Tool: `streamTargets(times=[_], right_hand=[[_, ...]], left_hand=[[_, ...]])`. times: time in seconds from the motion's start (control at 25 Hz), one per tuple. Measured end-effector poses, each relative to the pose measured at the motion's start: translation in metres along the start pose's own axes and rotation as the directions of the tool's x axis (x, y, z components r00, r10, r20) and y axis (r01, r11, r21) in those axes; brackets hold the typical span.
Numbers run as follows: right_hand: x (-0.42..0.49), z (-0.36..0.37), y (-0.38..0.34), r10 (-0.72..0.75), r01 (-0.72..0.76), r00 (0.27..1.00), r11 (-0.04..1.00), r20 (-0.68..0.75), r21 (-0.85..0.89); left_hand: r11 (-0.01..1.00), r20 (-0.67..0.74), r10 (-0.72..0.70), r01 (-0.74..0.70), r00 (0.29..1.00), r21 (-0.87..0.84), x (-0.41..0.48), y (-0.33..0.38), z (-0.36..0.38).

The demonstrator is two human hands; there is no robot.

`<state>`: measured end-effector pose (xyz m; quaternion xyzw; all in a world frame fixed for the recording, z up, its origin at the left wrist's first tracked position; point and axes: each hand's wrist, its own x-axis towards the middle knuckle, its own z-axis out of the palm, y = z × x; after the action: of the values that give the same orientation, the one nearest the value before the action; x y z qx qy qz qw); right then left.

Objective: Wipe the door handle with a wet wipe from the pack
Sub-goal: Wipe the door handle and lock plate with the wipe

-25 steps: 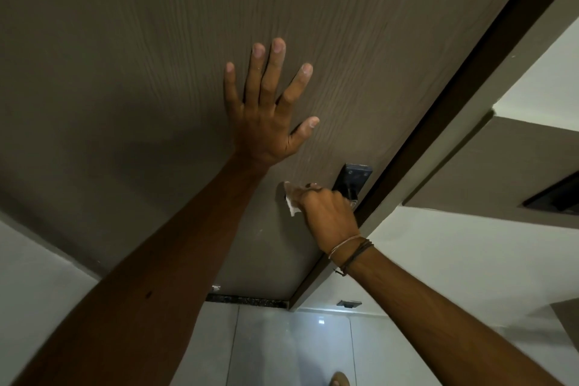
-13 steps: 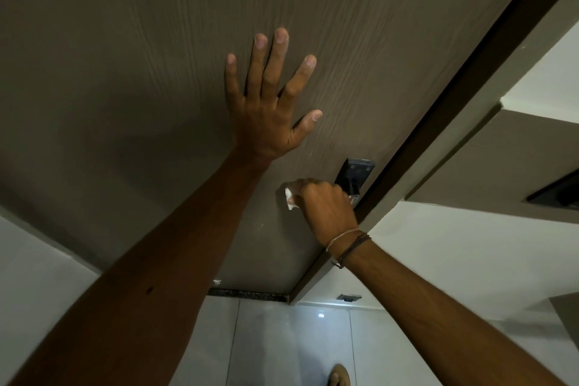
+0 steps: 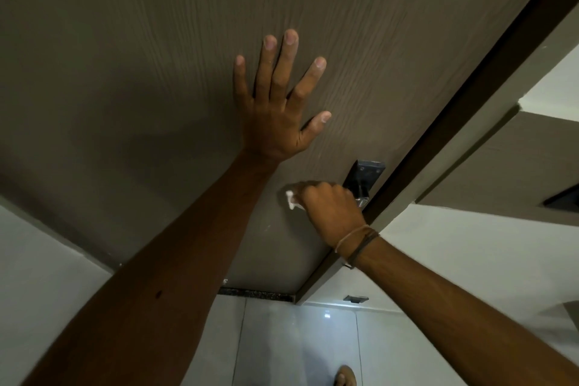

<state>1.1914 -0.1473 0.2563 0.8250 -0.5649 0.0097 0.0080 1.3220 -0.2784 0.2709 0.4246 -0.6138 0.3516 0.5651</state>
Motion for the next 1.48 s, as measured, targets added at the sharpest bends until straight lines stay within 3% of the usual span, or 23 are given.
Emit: streamTargets(times=[0.12,0.36,0.48,0.6,0.68,0.92,1.08,1.16,1.24,1.32,1.4,1.48], right_hand=[[-0.020,-0.003,0.035,0.008,-0.003,0.999,0.994,0.045,-0.106],[0.004,0.008,-0.016,-0.030,0.019,0.988,0.997,-0.152,-0.071],[-0.018,0.012,0.016,-0.043,0.031,0.988,0.997,-0.149,-0.076],[-0.046,0.020,0.057,-0.081,0.012,0.970,0.958,-0.229,-0.286],[-0.049,0.029,0.062,-0.117,0.014,0.943,0.949,-0.310,-0.316],[-0.063,0.055,0.069,0.012,-0.078,0.907,0.987,-0.420,-0.142],[-0.064,0.067,0.055,0.289,-0.206,0.792,0.956,-0.538,0.211],[-0.061,0.069,0.038,0.522,-0.251,0.700,0.819,-0.488,0.516],[-0.055,0.070,0.026,0.754,-0.245,0.564,0.541,-0.336,0.804],[-0.050,0.068,0.022,0.878,-0.145,0.456,0.235,-0.146,0.961],[-0.047,0.067,0.025,0.899,-0.048,0.439,0.019,0.004,0.999],[-0.047,0.070,0.027,0.894,-0.034,0.445,-0.043,0.054,0.998]], left_hand=[[0.999,-0.004,0.009,-0.008,1.000,0.053,-0.001,0.001,0.000],[1.000,0.035,-0.015,0.014,0.999,0.011,0.000,0.002,-0.006],[1.000,0.043,-0.008,0.007,0.999,0.022,-0.001,0.001,-0.007],[0.999,0.039,0.009,-0.010,0.999,0.035,-0.002,-0.003,-0.003],[1.000,0.033,0.011,-0.012,0.999,0.021,-0.002,-0.005,0.001],[1.000,0.052,0.015,-0.015,0.999,0.009,-0.006,-0.005,0.002],[0.999,0.079,0.014,-0.017,0.997,0.035,-0.002,-0.002,-0.005],[0.999,0.089,0.007,-0.011,0.996,0.045,0.000,0.000,-0.009],[0.999,0.087,0.005,-0.009,0.996,0.048,0.001,0.003,-0.011],[0.999,0.075,0.010,-0.014,0.997,0.050,0.002,0.003,-0.009],[0.999,0.063,0.012,-0.015,0.998,0.048,0.002,0.002,-0.007],[0.998,0.053,0.019,-0.021,0.998,0.054,0.003,0.001,-0.006]])
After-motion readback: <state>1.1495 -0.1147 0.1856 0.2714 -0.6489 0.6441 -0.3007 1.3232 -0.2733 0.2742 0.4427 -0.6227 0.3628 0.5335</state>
